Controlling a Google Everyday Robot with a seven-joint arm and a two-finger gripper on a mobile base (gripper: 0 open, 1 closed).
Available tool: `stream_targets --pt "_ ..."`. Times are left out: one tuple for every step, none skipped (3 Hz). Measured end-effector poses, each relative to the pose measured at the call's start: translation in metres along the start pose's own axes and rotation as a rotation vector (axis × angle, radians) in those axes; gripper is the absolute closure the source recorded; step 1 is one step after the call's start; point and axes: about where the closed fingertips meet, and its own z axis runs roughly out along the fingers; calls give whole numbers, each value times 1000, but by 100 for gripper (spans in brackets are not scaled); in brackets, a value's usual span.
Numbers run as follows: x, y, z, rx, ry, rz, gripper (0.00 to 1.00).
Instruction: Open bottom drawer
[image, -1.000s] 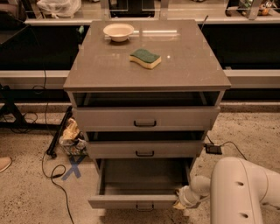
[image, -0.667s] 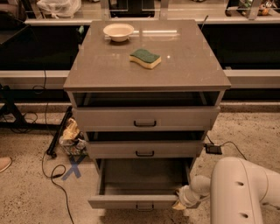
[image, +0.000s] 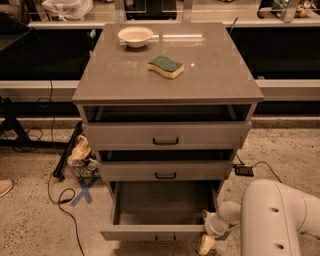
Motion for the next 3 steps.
stream_targets --pt "1 3 -3 -2 -14 -10 0" --pt "5 4 -33 31 -52 -35 0" --pt "16 3 -111 152 -96 -86 0"
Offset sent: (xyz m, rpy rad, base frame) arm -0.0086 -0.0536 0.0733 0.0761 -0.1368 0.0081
